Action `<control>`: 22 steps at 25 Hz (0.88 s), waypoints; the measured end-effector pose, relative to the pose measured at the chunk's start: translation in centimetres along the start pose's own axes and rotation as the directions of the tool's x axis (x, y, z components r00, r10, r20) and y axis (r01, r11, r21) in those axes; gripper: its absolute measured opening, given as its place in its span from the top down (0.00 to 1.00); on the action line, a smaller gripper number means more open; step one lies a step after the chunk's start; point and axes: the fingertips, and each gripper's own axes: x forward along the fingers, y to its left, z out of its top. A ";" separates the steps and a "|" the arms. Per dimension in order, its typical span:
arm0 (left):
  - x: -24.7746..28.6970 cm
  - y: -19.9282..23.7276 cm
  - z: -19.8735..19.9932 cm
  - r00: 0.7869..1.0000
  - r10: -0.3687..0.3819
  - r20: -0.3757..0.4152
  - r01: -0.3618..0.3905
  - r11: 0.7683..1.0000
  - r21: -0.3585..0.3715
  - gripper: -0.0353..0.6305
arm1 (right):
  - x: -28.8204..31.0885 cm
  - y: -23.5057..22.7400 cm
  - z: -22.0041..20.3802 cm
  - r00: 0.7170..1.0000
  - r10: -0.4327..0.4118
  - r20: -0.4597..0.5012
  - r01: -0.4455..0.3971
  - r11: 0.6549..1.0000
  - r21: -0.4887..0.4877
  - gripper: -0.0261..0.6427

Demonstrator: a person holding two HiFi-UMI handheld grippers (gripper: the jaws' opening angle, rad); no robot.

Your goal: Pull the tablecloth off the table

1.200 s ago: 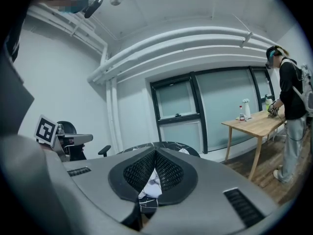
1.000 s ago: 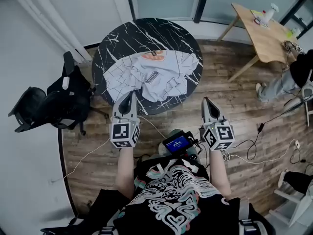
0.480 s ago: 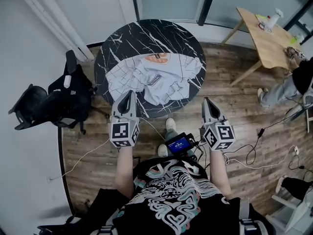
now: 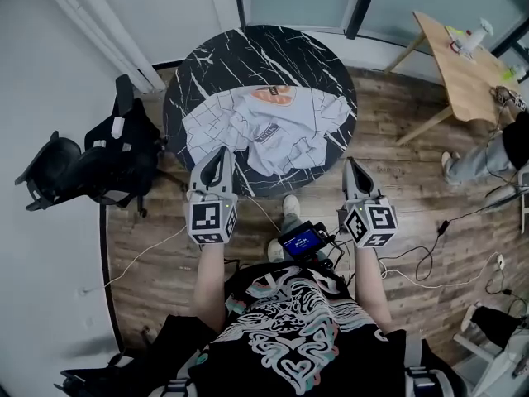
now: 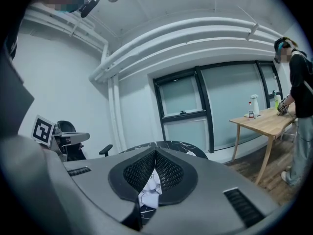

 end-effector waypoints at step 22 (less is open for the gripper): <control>3.6 -0.7 -5.0 0.993 -0.008 -0.116 0.005 1.000 -0.029 0.84 | 3.8 -1.7 -4.4 0.983 0.090 -0.161 -0.074 0.992 0.103 0.91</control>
